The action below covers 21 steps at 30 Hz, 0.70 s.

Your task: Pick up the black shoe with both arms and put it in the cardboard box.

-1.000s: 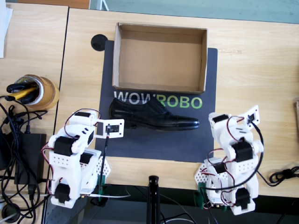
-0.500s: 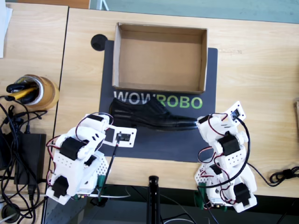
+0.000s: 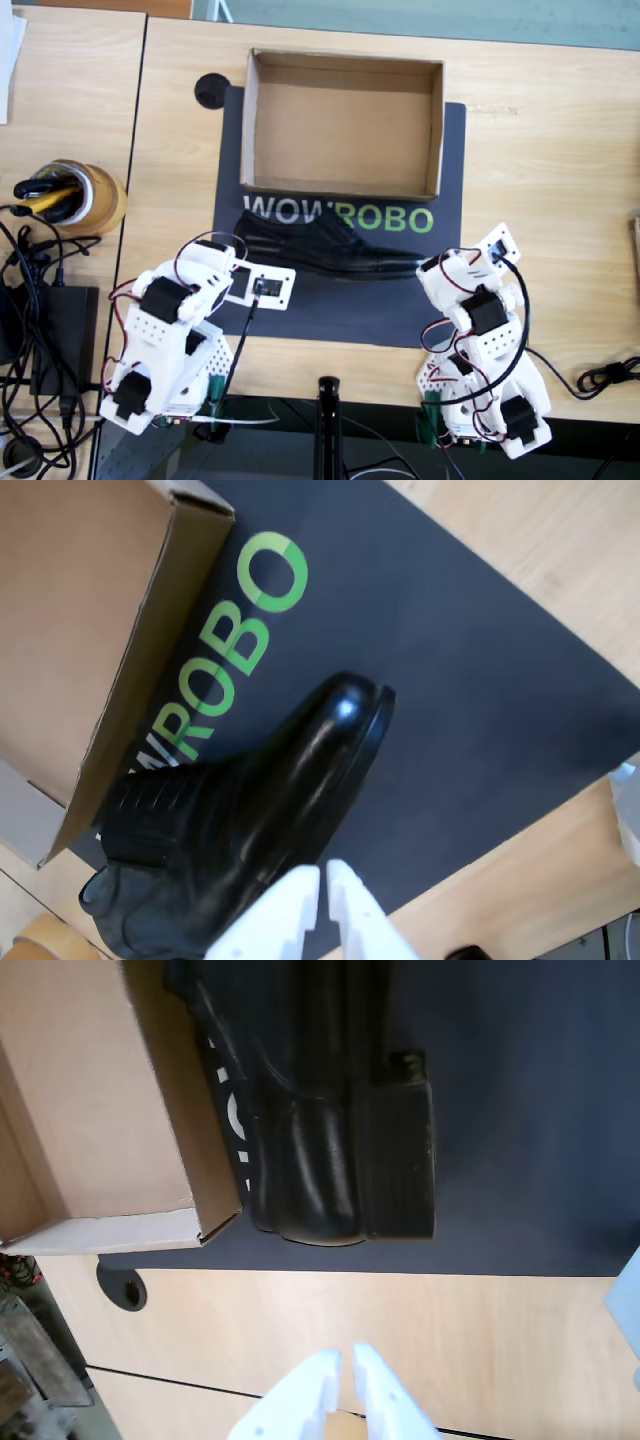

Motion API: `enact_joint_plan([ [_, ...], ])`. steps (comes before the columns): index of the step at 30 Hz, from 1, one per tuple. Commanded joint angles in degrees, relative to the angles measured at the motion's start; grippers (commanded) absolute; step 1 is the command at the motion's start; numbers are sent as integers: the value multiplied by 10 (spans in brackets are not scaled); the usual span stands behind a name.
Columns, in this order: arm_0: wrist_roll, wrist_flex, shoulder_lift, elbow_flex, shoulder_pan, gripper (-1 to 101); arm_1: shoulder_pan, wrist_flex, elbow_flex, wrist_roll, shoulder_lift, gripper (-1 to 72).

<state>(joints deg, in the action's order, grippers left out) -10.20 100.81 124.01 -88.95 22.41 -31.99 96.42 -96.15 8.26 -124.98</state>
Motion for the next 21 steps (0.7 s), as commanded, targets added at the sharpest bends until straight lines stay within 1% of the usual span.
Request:
enact_joint_plan([
  [1, -3, 9, 4, -4, 8, -3, -5, 4, -4, 7, -13, -1],
  [11, -3, 9, 18, -22, 9, 0, -4, 10, -6, 7, -17, -1],
  [12, -3, 9, 24, -22, 9, 22, -4, 10, -5, 7, -17, -1],
  [14, -5, 11, 34, -24, 9, 122, -4, 10, -5, 7, -15, -1],
  [16, -6, 11, 44, -29, 9, 244, -4, 11, -7, 8, -14, 9],
  [17, -7, 11, 47, -32, 9, 274, -4, 11, -8, 8, -14, 24],
  [21, -12, 11, 47, -48, 11, 385, -3, 12, -15, 8, -18, 123],
])
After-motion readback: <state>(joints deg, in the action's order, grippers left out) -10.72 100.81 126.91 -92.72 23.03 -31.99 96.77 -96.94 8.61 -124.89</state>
